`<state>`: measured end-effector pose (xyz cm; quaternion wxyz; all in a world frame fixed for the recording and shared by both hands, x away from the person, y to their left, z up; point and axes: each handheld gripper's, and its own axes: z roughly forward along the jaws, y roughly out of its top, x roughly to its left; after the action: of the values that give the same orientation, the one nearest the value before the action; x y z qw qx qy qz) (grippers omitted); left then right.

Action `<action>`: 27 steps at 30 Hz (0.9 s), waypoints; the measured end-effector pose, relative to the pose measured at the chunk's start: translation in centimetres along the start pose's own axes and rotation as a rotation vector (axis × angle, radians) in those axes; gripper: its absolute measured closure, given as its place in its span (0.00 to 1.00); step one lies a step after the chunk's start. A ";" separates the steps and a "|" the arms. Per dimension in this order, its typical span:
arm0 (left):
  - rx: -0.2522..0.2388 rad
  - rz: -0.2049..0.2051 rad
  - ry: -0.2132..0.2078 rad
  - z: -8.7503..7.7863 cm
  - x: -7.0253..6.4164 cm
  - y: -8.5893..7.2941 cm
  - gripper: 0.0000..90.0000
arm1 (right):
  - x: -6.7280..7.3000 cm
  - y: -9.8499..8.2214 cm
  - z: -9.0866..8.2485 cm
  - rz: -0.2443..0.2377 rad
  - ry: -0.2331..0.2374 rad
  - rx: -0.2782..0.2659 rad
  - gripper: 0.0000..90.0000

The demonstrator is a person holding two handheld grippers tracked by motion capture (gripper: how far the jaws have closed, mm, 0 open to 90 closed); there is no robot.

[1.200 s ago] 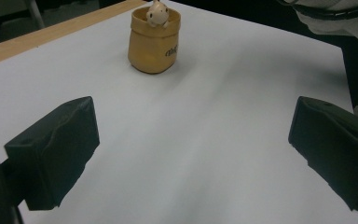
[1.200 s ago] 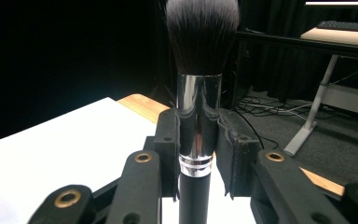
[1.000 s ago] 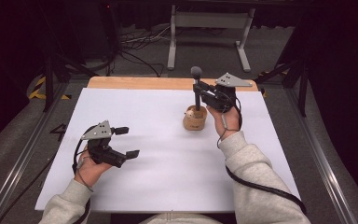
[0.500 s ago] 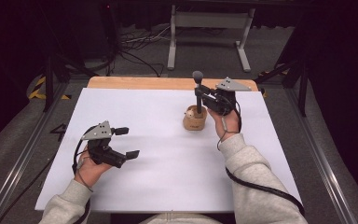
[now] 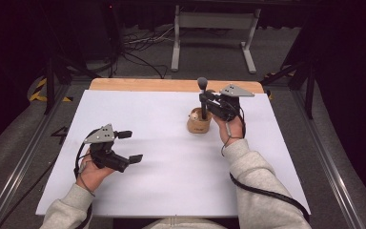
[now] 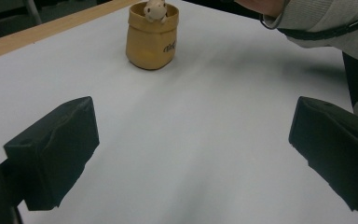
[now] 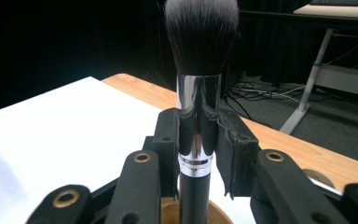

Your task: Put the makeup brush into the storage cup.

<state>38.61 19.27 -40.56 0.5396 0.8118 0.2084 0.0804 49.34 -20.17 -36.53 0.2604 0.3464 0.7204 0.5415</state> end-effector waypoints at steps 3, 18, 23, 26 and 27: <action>0.002 0.002 -0.004 0.0 0.0 0.0 0.02 | -0.1 -0.2 0.1 0.003 -0.001 0.005 0.79; 0.016 0.006 -0.012 0.3 -0.1 0.0 0.02 | -0.4 -1.2 0.5 0.045 0.008 0.039 0.75; 0.014 0.009 -0.014 0.2 0.0 0.0 0.02 | -0.6 -1.2 0.3 0.069 0.013 0.036 0.65; 0.015 0.005 -0.014 0.3 -0.1 0.0 0.02 | -0.8 -1.1 0.1 0.081 0.017 0.032 0.54; 0.015 0.005 -0.013 0.3 -0.1 0.0 0.02 | -0.8 -1.0 0.1 0.088 0.020 0.030 0.51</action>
<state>38.61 18.99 -40.61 0.5348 0.8167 0.2034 0.0748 49.67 -20.95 -37.53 0.2240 0.3762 0.7150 0.5451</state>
